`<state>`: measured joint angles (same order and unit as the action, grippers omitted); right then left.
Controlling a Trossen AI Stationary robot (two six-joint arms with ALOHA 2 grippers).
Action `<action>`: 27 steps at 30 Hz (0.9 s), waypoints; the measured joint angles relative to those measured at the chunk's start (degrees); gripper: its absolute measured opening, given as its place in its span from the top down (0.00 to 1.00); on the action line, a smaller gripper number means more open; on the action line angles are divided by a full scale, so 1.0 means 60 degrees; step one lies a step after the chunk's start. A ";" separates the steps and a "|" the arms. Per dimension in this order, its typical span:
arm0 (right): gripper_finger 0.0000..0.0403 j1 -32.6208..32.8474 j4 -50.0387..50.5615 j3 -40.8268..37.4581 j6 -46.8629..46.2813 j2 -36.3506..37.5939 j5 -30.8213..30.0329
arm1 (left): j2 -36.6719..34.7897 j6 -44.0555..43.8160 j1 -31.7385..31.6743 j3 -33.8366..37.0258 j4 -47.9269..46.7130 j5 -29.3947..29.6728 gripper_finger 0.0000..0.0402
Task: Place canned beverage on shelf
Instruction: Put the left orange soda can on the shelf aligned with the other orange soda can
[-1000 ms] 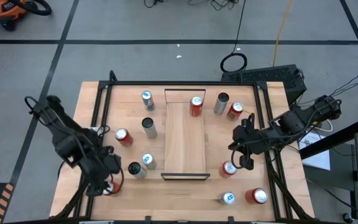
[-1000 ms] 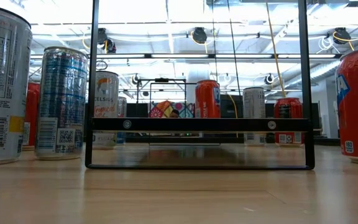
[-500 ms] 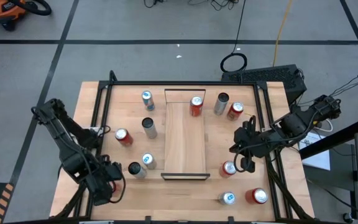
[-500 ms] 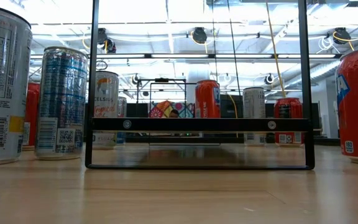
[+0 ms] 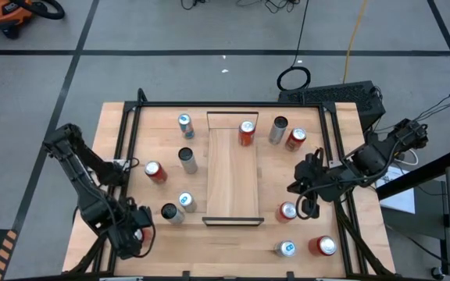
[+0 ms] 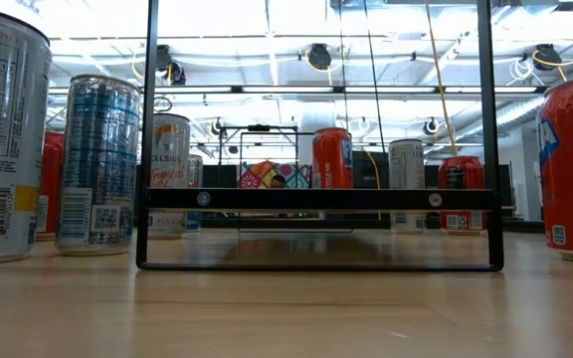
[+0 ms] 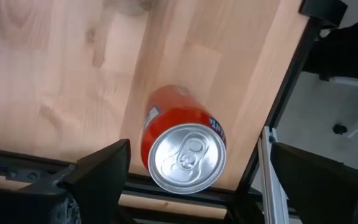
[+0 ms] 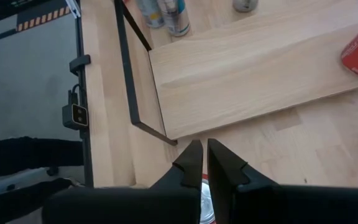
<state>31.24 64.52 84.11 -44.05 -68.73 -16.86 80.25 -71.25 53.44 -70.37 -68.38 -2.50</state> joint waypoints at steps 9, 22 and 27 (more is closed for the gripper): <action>1.00 0.0000 0.0000 -0.0002 0.0151 0.0000 -0.0466 | 0.0000 -0.0304 0.0170 0.0700 0.0651 0.0093 0.00; 1.00 0.0000 0.0002 -0.0002 0.0229 0.0000 -0.0470 | 0.0000 -0.0343 0.0170 0.1786 0.1775 -0.0281 0.00; 1.00 0.0000 0.0001 -0.0002 0.0215 0.0000 -0.0470 | 0.0000 -0.0574 0.0166 0.2141 0.1804 -0.0295 0.00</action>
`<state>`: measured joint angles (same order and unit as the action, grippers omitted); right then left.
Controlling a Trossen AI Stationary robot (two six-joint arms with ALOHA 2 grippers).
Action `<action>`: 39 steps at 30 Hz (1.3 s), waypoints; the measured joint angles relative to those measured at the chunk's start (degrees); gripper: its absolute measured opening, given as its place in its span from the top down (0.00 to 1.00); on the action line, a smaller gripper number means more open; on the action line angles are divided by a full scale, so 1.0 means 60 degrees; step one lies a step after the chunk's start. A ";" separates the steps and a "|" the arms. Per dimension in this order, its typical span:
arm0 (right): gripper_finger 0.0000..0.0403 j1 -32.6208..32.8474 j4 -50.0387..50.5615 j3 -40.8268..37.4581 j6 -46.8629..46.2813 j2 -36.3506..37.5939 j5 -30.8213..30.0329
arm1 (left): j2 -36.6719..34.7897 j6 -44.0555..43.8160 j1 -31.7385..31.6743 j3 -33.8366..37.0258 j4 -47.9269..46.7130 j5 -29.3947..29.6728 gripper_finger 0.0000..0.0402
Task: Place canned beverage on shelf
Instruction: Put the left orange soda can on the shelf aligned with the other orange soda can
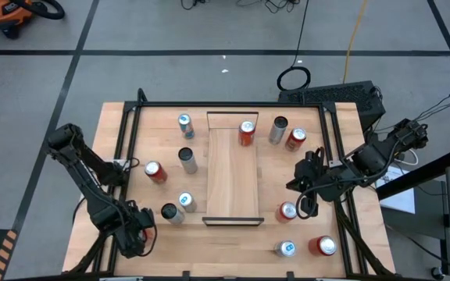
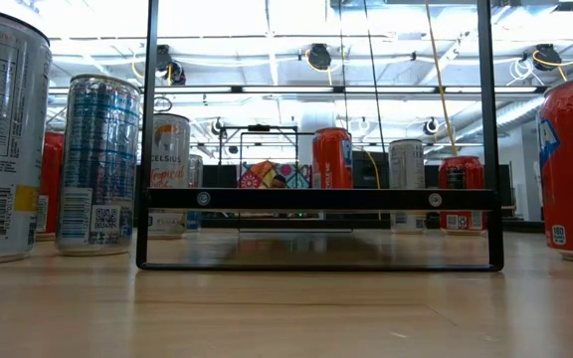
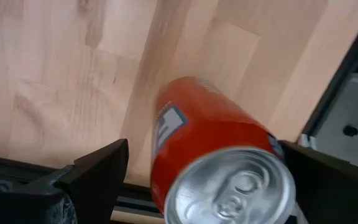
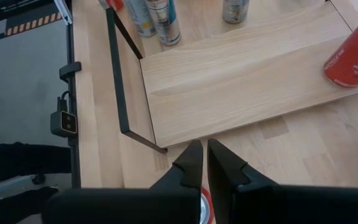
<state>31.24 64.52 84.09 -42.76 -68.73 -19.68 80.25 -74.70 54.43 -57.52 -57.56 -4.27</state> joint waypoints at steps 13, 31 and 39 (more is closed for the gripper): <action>1.00 0.0000 0.0001 0.0000 0.0196 0.0004 -0.0703 | 0.0000 0.0004 0.0358 0.0038 0.0015 0.0149 0.02; 1.00 -0.0004 -0.0006 0.0000 0.0175 0.0004 -0.1142 | -0.0011 0.0073 0.0368 0.0030 0.0229 0.0368 0.28; 1.00 -0.0007 -0.0323 0.0000 0.0161 0.0004 -0.1260 | 0.0013 0.0021 0.0365 -0.0088 0.0255 0.0043 0.28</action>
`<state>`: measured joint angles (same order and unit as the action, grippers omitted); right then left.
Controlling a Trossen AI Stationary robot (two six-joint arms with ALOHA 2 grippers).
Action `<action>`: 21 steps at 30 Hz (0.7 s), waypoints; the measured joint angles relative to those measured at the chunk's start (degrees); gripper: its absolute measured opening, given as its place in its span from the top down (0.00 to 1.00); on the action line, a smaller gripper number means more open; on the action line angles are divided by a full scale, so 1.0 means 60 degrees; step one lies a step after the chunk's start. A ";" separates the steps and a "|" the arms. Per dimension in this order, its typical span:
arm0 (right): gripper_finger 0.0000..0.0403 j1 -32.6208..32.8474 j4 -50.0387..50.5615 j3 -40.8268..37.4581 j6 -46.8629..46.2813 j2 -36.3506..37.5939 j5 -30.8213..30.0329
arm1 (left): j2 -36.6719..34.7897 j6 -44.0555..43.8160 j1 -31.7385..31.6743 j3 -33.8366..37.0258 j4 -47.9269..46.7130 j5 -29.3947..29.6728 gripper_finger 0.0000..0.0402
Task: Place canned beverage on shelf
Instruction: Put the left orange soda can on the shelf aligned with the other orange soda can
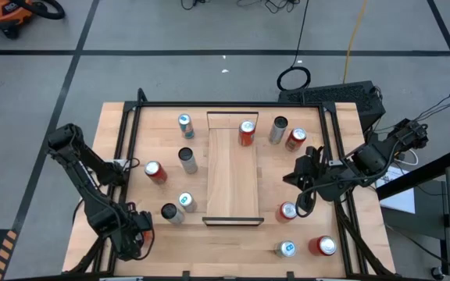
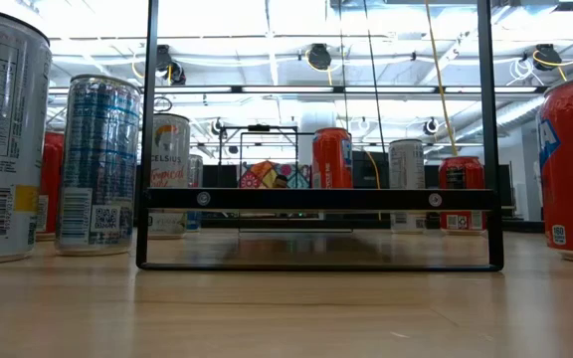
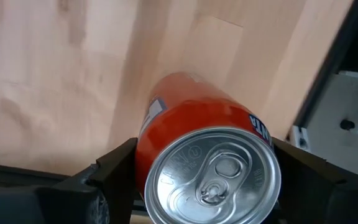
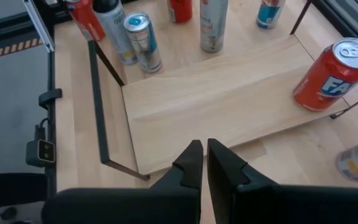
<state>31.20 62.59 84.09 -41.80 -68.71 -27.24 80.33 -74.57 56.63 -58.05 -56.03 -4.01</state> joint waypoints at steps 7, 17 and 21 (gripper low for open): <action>1.00 0.0000 -0.0280 0.0004 0.0058 -0.0010 -0.0001 | -0.0003 -0.0430 -0.0076 -0.0765 -0.0618 -0.0094 0.29; 1.00 0.0000 -0.0451 0.0004 0.0076 -0.0238 -0.0004 | -0.0013 -0.0661 -0.0604 -0.2644 -0.2458 -0.0152 0.29; 1.00 0.0000 -0.0657 0.0004 0.0118 -0.0397 -0.0004 | -0.0013 -0.0432 -0.0896 -0.3558 -0.3354 -0.0338 0.29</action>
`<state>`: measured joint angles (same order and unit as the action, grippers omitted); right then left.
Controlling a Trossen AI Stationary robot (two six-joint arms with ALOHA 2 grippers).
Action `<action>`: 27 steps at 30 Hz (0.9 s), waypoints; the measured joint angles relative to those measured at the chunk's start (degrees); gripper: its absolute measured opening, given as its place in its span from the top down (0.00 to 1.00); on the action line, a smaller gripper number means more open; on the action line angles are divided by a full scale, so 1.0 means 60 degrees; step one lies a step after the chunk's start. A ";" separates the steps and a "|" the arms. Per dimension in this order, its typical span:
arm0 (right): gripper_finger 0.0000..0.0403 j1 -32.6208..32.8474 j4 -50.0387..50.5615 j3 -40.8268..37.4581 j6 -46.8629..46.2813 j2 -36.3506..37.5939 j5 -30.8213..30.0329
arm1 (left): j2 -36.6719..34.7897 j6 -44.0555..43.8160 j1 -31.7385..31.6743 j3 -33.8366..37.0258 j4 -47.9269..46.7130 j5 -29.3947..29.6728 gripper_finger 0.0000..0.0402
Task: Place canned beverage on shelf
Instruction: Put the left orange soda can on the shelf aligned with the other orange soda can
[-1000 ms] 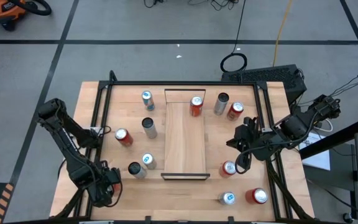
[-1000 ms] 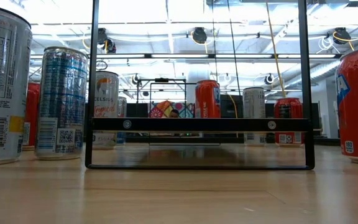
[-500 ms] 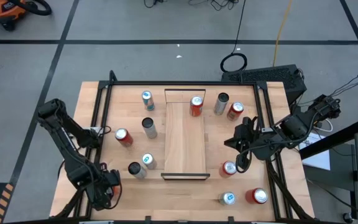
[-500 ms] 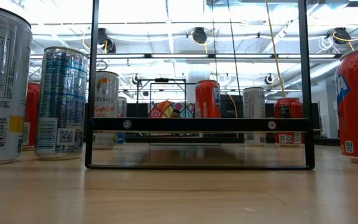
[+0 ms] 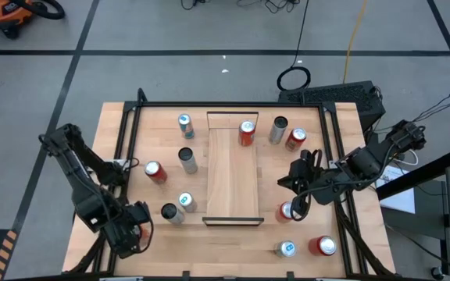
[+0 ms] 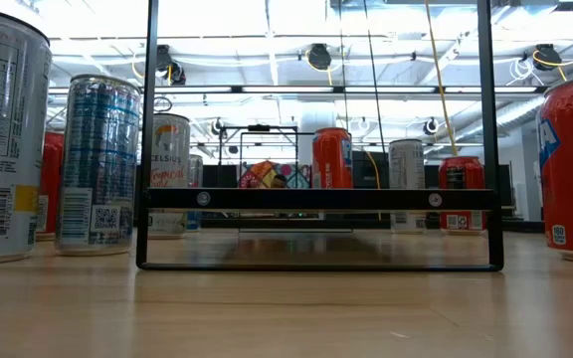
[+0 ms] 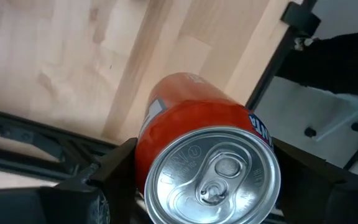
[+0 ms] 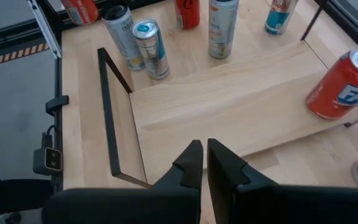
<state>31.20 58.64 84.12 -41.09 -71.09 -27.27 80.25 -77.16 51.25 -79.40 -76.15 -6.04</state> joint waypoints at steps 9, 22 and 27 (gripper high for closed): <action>1.00 0.0004 -0.0712 0.0000 0.0034 -0.0402 0.0026 | -0.0015 0.0466 -0.0695 -0.2250 -0.1107 -0.0022 0.29; 1.00 -0.0035 -0.3001 0.0007 0.0794 -0.0696 0.0042 | -0.0018 0.1302 -0.2267 -0.4080 -0.1326 0.0826 0.29; 1.00 -0.0040 -0.3644 0.0007 0.1143 -0.0698 0.0044 | -0.0018 0.2299 -0.3011 -0.4414 -0.0810 0.0878 0.29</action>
<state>30.96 36.78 84.16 -34.23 -75.28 -27.00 80.14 -63.37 33.19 -105.89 -81.01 -0.78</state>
